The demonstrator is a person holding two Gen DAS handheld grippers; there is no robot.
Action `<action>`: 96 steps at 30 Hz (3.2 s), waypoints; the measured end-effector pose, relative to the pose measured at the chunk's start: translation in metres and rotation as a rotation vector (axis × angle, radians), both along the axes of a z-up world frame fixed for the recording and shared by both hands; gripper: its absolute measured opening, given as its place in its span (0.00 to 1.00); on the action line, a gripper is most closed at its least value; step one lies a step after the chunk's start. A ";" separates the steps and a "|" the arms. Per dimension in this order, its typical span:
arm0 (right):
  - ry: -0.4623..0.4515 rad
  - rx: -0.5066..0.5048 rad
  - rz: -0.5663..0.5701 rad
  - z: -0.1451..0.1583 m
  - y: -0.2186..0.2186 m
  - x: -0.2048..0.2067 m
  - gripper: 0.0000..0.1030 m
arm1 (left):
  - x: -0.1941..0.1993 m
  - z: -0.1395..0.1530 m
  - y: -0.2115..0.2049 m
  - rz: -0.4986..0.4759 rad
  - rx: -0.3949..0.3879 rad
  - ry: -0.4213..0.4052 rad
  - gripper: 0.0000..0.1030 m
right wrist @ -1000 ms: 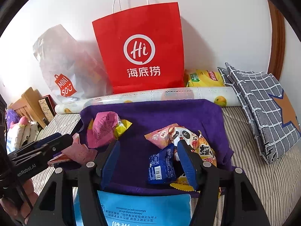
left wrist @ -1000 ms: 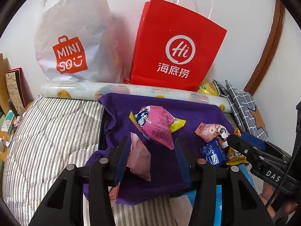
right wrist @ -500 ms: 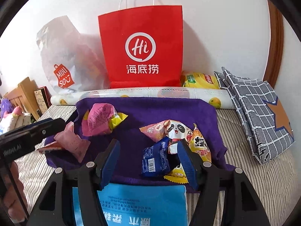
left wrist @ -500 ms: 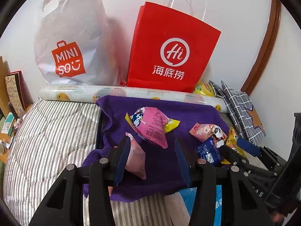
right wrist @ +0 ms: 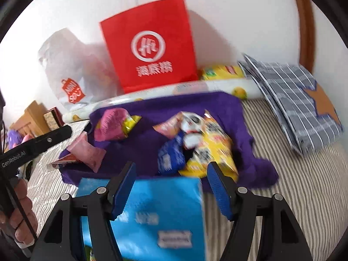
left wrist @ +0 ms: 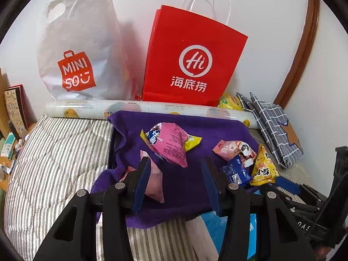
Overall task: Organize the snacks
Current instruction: 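Withdraw both tools from the towel and turn toward the loose snacks, then grasp the red snack packet with the right tool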
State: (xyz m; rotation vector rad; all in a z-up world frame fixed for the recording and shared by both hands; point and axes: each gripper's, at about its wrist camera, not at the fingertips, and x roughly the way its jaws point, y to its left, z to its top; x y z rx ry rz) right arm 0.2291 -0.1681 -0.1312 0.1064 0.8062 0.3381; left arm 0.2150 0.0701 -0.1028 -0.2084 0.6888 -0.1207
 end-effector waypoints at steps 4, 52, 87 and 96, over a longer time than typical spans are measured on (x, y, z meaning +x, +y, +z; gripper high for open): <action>0.009 -0.004 -0.026 0.002 -0.011 -0.020 0.64 | -0.005 0.002 -0.001 -0.010 -0.005 -0.009 0.48; 0.119 -0.135 -0.023 -0.041 0.000 -0.100 0.59 | -0.025 -0.014 0.008 -0.018 0.023 0.010 0.48; 0.085 -0.155 -0.119 -0.044 -0.058 -0.084 0.39 | -0.039 -0.026 -0.004 -0.078 0.017 0.023 0.48; 0.095 -0.134 -0.082 -0.045 -0.070 -0.076 0.39 | -0.081 -0.040 -0.012 -0.157 -0.017 0.080 0.48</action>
